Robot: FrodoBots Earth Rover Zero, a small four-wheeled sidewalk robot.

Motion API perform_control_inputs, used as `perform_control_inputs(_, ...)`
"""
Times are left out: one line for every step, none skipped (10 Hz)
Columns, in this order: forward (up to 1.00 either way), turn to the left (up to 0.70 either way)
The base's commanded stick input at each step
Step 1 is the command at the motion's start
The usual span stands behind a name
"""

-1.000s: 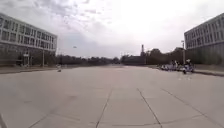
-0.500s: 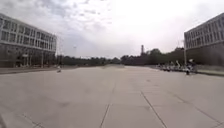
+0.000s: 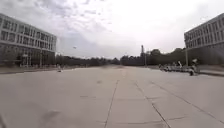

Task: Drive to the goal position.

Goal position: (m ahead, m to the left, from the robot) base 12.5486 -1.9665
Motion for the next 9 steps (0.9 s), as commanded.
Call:
perform_control_inputs(0.7, 0.0)
perform_control_inputs(0.7, 0.0)
perform_control_inputs(0.7, -0.01)
perform_control_inputs(0.7, -0.02)
perform_control_inputs(0.7, -0.17)
perform_control_inputs(0.7, -0.17)
perform_control_inputs(0.7, 0.0)
perform_control_inputs(0.7, 0.0)
perform_control_inputs(0.7, 0.0)
